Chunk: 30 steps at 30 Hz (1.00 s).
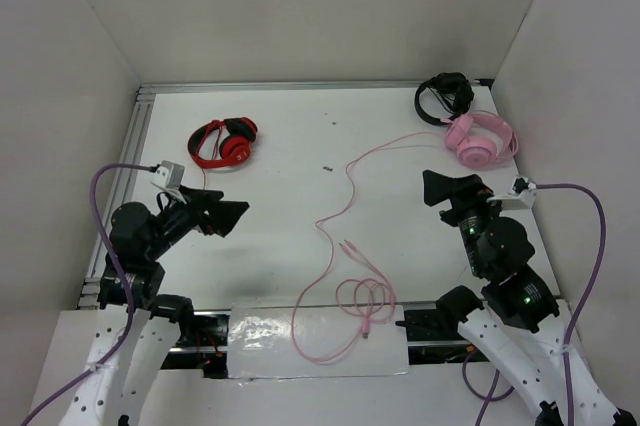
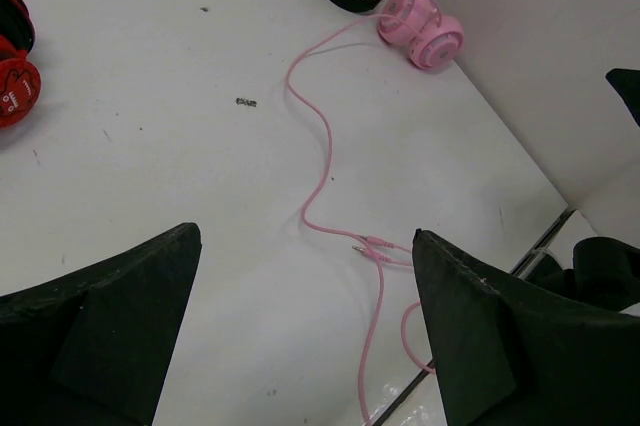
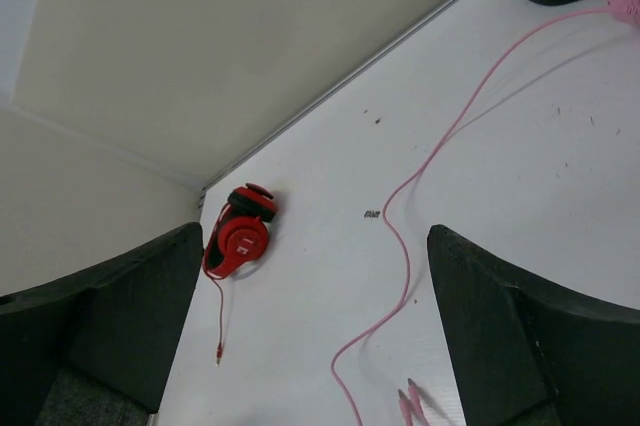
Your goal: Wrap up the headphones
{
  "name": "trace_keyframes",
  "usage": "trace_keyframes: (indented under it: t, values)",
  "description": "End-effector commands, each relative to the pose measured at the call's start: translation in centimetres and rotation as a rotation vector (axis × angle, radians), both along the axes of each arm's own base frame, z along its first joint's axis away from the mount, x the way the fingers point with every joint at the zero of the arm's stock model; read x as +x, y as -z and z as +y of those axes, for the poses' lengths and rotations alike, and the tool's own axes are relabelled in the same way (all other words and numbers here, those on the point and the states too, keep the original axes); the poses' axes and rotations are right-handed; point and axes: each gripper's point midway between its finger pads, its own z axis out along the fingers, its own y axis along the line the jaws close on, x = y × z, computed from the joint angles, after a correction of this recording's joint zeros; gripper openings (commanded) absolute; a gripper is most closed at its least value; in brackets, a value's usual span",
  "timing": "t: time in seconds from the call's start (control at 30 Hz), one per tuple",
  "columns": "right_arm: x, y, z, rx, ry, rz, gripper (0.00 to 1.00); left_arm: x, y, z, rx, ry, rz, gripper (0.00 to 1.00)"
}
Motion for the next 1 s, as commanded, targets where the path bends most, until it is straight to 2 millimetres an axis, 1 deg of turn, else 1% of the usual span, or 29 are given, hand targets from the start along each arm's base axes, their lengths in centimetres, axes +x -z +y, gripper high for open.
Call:
trace_keyframes:
  t: [0.0,0.03,0.07,0.1,0.13,0.2,0.23,0.27,0.3,0.33,0.37,0.4,0.43,0.47,0.5,0.53,0.57,0.6,0.63,0.67,0.7,0.73,0.77,0.8,0.83,0.87,0.9,0.93,0.97]
  values:
    - [-0.3,-2.2,-0.3,0.007,0.002,-0.066,1.0,-0.2,-0.9,0.3,-0.032,-0.037,0.001,0.99]
    - [-0.1,-1.8,-0.3,0.075,0.016,-0.049,1.0,-0.3,-0.8,0.4,-0.046,-0.048,0.014,0.99]
    - [0.1,-1.2,-0.9,0.095,0.061,-0.035,1.0,-0.5,-0.5,0.4,-0.047,-0.042,0.021,0.99]
    - [0.5,-0.5,-0.8,0.074,0.068,-0.025,1.0,-0.6,-0.3,0.2,-0.041,-0.031,0.013,0.99]
    - [0.8,-0.3,-0.9,0.013,0.069,-0.025,1.0,-0.9,-0.4,0.1,-0.037,-0.019,-0.008,0.99]
    - [1.9,0.4,-1.2,-0.061,0.107,0.042,1.0,-0.9,-0.5,0.3,-0.045,-0.03,-0.015,0.99]
    - [2.3,0.9,-1.5,-0.042,0.15,0.086,1.0,-0.9,-0.5,0.3,-0.045,-0.034,-0.016,0.99]
    - [2.3,2.1,-3.2,-0.075,0.249,0.162,1.0,-0.9,-0.5,0.5,-0.045,-0.047,-0.013,0.99]
    - [3.3,2.1,-3.2,-0.105,0.283,0.217,1.0,-0.8,-0.5,0.7,-0.047,-0.059,-0.01,0.99]
    - [3.3,2.9,-3.5,-0.13,0.309,0.271,1.0,-0.8,-0.5,0.6,-0.047,-0.058,-0.011,0.99]
    - [3.6,2.1,-4.1,-0.124,0.364,0.276,1.0,-0.8,-0.3,0.6,-0.047,-0.055,-0.007,0.99]
    - [4.5,3.1,-4.0,-0.119,0.402,0.321,1.0,-0.8,-0.1,0.5,-0.049,-0.052,0.001,0.99]
    - [4.7,3.5,-4.7,-0.13,0.445,0.346,1.0,-0.7,0.1,0.6,-0.049,-0.056,0.008,0.99]
    - [5.3,3.2,-5.1,-0.13,0.474,0.349,1.0,-0.7,0.2,0.6,-0.049,-0.061,0.022,0.99]
    - [5.8,3.5,-5.5,-0.126,0.489,0.368,1.0,-0.5,0.5,0.8,-0.056,-0.076,0.045,0.99]
    - [6.8,4.3,-7.1,-0.122,0.545,0.416,1.0,-0.4,0.5,0.9,-0.056,-0.084,0.052,0.99]
    - [7.4,4.2,-7.5,-0.102,0.547,0.429,1.0,-0.3,0.5,1.0,-0.056,-0.09,0.058,0.99]
    - [8.9,5.3,-7.0,-0.104,0.485,0.467,1.0,-0.2,0.8,0.9,-0.054,-0.089,0.071,0.99]
    - [9.8,5.7,-7.4,-0.088,0.474,0.48,1.0,-0.3,0.8,0.8,-0.053,-0.08,0.069,0.99]
    - [10.4,5.7,-9.8,-0.06,0.524,0.492,1.0,-0.3,1.0,0.7,-0.051,-0.074,0.072,0.99]
    - [11.1,6.3,-10.0,-0.036,0.494,0.525,1.0,-0.3,1.0,0.6,-0.049,-0.066,0.068,0.99]
    - [11.9,8.1,-11.3,-0.023,0.52,0.597,1.0,-0.4,1.1,0.5,-0.048,-0.053,0.072,0.99]
    - [12.4,7.5,-13.7,0.0,0.574,0.599,1.0,-0.4,1.2,0.3,-0.047,-0.044,0.075,0.99]
    - [13.2,7.7,-14.4,0.014,0.574,0.61,1.0,-0.4,1.2,0.3,-0.048,-0.04,0.075,0.99]
    - [14.4,9.6,-15.5,0.015,0.587,0.667,1.0,-0.5,1.4,0.2,-0.049,-0.032,0.081,0.99]
    - [15.1,9.3,-17.6,0.029,0.623,0.669,1.0,-0.4,1.5,0.1,-0.048,-0.031,0.083,0.99]
    - [15.5,10.0,-18.2,0.039,0.621,0.716,1.0,-0.5,1.6,0.1,-0.049,-0.029,0.087,0.99]
    - [17.6,10.8,-18.9,0.055,0.604,0.76,1.0,-0.4,1.5,0.2,-0.048,-0.035,0.087,0.99]
    - [18.2,11.7,-19.7,0.057,0.618,0.799,1.0,-0.3,1.7,0.2,-0.047,-0.039,0.095,0.99]
